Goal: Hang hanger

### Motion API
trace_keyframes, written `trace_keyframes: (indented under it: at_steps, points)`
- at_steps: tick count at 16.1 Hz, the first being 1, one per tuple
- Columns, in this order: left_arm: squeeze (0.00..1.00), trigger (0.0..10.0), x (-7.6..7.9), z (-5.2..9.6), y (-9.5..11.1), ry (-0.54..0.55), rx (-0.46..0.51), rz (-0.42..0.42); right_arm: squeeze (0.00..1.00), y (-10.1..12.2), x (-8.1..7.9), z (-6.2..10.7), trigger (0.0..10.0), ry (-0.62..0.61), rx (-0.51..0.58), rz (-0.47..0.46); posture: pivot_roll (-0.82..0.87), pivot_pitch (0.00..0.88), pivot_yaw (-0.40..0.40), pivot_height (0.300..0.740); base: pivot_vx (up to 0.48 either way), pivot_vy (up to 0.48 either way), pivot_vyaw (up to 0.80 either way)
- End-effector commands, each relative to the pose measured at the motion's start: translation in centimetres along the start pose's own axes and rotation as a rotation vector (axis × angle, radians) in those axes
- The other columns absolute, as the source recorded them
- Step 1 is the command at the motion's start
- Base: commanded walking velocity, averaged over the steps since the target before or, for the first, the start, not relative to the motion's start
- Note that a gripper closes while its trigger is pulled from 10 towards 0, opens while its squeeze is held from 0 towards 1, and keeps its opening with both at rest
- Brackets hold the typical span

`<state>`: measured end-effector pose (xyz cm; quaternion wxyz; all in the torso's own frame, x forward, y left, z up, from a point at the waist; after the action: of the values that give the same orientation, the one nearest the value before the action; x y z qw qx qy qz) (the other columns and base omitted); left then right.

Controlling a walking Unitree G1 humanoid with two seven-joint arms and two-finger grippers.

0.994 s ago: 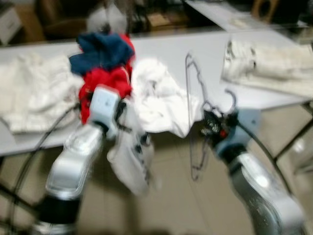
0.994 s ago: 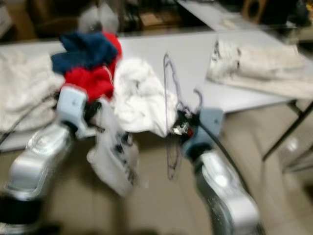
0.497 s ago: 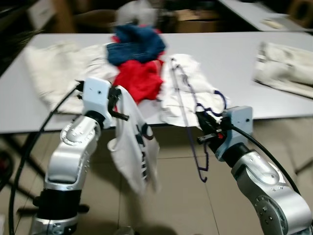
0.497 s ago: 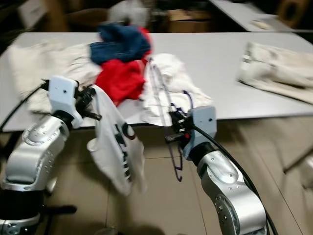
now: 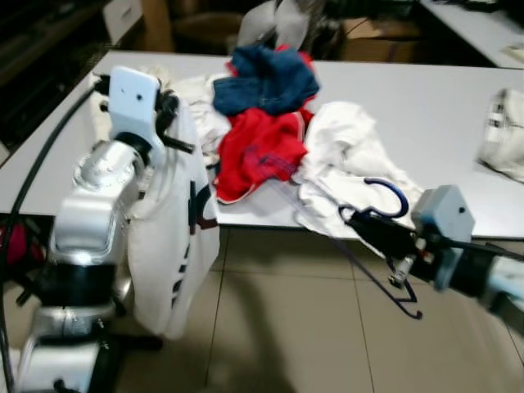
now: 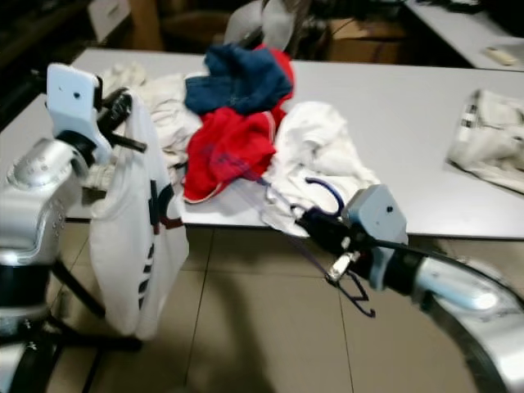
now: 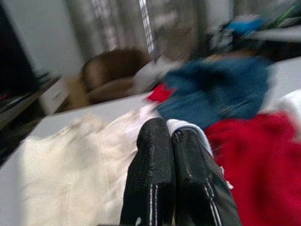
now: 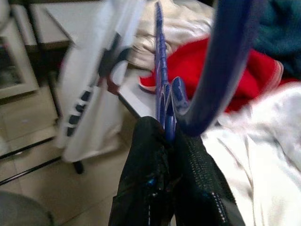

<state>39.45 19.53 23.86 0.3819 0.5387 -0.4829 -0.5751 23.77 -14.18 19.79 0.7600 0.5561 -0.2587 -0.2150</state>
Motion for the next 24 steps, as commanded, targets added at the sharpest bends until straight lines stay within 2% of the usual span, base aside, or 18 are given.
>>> trace_keyframes:
  at_steps: [1, 4, 7, 8, 11, 12, 15, 24]
  points:
    - [0.0, 10.0, 0.5, -0.5, 1.8, -0.024, 0.056, -0.003, 0.0, 0.6, -0.1, 0.6, 10.0, 0.018, 0.008, 0.01, -0.04, 0.0, 0.004, 0.74, 0.255, 0.0, 0.0]
    - [0.0, 10.0, -0.1, -2.2, 4.4, -0.03, 0.12, 0.076, 0.0, 1.7, -1.8, 0.9, 10.0, 0.192, 0.005, 0.014, -0.04, 0.0, 0.003, 0.74, 0.256, 0.0, 0.0]
    - [0.0, 10.0, -1.1, -2.7, 5.8, -0.017, 0.156, 0.049, 0.0, 2.2, -2.4, 0.8, 10.0, 0.251, 0.014, 0.025, -0.04, 0.0, 0.002, 0.74, 0.272, 0.0, 0.0]
    - [0.0, 10.0, -1.8, -3.0, 6.9, -0.012, 0.182, 0.043, 0.0, 2.7, -2.2, 0.6, 10.0, 0.262, 0.032, 0.043, -0.04, 0.0, 0.003, 0.74, 0.285, 0.0, 0.0]
    - [0.0, 10.0, -2.8, -3.1, 8.6, 0.009, 0.23, 0.043, 0.0, 3.0, -1.0, -0.9, 10.0, 0.226, 0.043, 0.081, -0.03, 0.0, -0.001, 0.74, 0.294, 0.0, 0.0]
    - [0.0, 10.0, -3.6, -3.0, 9.3, 0.029, 0.252, 0.046, 0.0, 2.9, -0.3, -1.9, 10.0, 0.197, 0.043, 0.102, -0.03, 0.0, -0.005, 0.74, 0.319, 0.0, 0.0]
    - [0.0, 10.0, -4.3, -2.9, 10.2, 0.037, 0.282, 0.041, 0.0, 3.0, 0.2, -3.6, 10.0, 0.17, 0.057, 0.124, -0.02, 0.0, -0.015, 0.74, 0.32, 0.0, 0.0]
    - [0.0, 10.0, -3.8, -3.1, 12.2, -0.028, 0.346, 0.053, 0.0, 4.3, 0.2, -6.5, 10.0, 0.217, 0.111, 0.195, -0.02, 0.0, -0.008, 0.74, 0.323, 0.0, 0.0]
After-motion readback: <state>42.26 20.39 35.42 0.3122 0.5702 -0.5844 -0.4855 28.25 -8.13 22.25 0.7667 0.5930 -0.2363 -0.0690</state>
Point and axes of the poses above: a point about 5 cm out from each wrist's last joint towards the gripper, its own z axis pointing back from the gripper into the wrist, its own y axis along the axis of the wrist's last joint, x = y × z, the point moved 5 cm from there along -z, pointing out of the wrist towards the gripper, and after that the axes turned 1 degree about -z, right-handed, at the moved point
